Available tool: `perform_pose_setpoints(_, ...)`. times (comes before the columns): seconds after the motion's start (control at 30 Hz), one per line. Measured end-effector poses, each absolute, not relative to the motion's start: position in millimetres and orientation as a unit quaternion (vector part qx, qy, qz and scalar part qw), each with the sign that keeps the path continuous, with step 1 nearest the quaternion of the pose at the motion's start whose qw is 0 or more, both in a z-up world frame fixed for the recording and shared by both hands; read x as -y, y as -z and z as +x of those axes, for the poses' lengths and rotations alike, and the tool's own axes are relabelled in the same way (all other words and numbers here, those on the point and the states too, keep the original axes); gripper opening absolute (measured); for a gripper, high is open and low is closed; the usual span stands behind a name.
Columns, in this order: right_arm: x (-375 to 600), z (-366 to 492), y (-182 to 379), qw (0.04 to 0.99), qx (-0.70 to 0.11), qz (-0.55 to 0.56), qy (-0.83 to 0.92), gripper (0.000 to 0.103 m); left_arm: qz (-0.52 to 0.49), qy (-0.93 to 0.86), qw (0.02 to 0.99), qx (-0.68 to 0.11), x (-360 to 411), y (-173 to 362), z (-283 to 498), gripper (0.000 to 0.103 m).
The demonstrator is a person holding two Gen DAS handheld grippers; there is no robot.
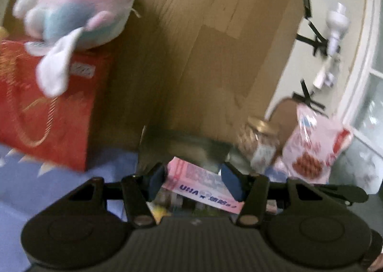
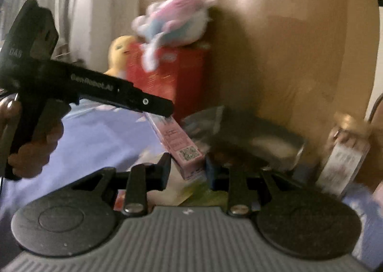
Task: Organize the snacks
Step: 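Carry the pink candy strip into the black box and release it, then grasp the clear bread bag with yellow tape using the left gripper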
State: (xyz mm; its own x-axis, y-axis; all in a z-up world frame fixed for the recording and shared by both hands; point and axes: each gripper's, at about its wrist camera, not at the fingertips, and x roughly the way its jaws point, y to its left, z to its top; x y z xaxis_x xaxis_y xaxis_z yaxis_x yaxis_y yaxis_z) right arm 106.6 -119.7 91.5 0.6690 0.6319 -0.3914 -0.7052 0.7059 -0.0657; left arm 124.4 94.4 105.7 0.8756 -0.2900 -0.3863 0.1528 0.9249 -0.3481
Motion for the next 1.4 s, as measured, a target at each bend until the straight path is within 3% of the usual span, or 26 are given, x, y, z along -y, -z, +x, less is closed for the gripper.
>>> perform_pose_setpoints(0.37, 118.5, 208.2, -77.5, 0.910, -0.234, -0.089, -0.330, 0.033, -0.170, 0.112, 0.944, -0.260, -80.7, -69.8, 226.6, 0.052)
perform_pose_setpoints(0.4, 118.3, 210.6, -75.1, 0.912, -0.234, -0.089, -0.325, 0.034, -0.164, 0.110, 0.945, -0.260, -77.6, -68.4, 227.5, 0.057)
perform_pose_setpoints(0.53, 127.2, 209.4, -76.2, 0.924, -0.232, -0.056, -0.300, 0.046, -0.139, 0.106, 0.953, -0.249, -68.5, -73.2, 220.2, 0.064)
perform_pose_setpoints(0.67, 146.9, 188.9, -84.3, 0.928, -0.219, -0.011, -0.301, 0.046, -0.155, 0.122, 0.953, -0.229, -79.2, -84.0, 182.9, 0.066)
perform_pose_setpoints(0.7, 152.7, 176.9, -85.3, 0.927, -0.216, 0.000, -0.307, 0.046, -0.157, 0.124, 0.954, -0.225, -82.1, -85.4, 171.0, 0.073)
perform_pose_setpoints(0.73, 157.0, 168.2, -84.6, 0.924, -0.218, 0.010, -0.314, 0.046, -0.162, 0.125, 0.954, -0.221, -88.5, -85.7, 153.9, 0.086)
perform_pose_setpoints(0.77, 160.1, 158.6, -83.3, 0.919, -0.223, 0.019, -0.324, 0.047, -0.168, 0.125, 0.954, -0.217, -95.7, -83.4, 136.3, 0.090)
perform_pose_setpoints(0.9, 158.3, 125.6, -67.2, 0.885, -0.276, 0.042, -0.372, 0.049, -0.169, 0.082, 0.953, -0.238, -125.4, -67.2, 73.5, 0.088)
perform_pose_setpoints(1.03, 130.5, 93.8, -54.4, 0.865, -0.287, -0.006, -0.412, 0.049, -0.179, 0.035, 0.945, -0.273, -151.5, -44.6, 23.8, 0.086)
perform_pose_setpoints(1.17, 89.4, 82.8, -46.3, 0.857, -0.291, -0.057, -0.421, 0.064, -0.187, 0.025, 0.941, -0.281, -160.4, -34.0, -6.5, 0.084)
perform_pose_setpoints(1.27, 71.8, 87.4, -43.9, 0.872, -0.281, -0.076, -0.395, 0.067, -0.207, 0.025, 0.940, -0.271, -165.4, -35.5, -17.7, 0.084)
perform_pose_setpoints(1.4, 80.8, 112.5, -44.6, 0.879, -0.295, -0.015, -0.373, 0.082, -0.238, 0.045, 0.934, -0.263, -171.2, -39.6, -6.7, 0.084)
